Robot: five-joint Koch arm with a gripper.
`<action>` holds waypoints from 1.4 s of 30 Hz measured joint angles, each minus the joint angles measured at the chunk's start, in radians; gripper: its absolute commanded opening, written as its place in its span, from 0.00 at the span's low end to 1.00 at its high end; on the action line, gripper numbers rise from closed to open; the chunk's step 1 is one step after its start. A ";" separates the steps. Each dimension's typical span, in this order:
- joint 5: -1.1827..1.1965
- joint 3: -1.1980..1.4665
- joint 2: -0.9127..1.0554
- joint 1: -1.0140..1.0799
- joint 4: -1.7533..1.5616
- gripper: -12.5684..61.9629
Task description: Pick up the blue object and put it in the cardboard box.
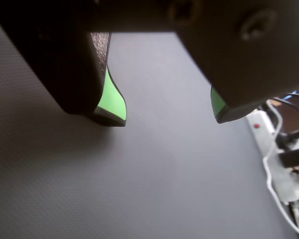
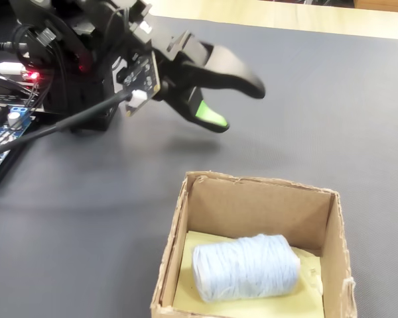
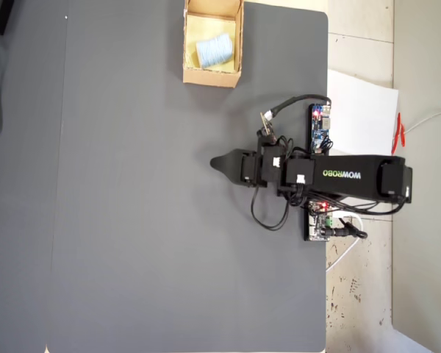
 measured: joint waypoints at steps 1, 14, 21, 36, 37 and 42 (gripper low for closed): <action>0.000 0.017 0.000 -0.002 -0.012 0.62; 0.008 0.052 0.000 -0.008 -0.020 0.62; 0.008 0.052 0.000 -0.014 0.000 0.62; 0.008 0.052 0.000 -0.015 0.000 0.62; 0.008 0.052 0.000 -0.015 0.000 0.62; 0.008 0.052 0.000 -0.015 0.000 0.62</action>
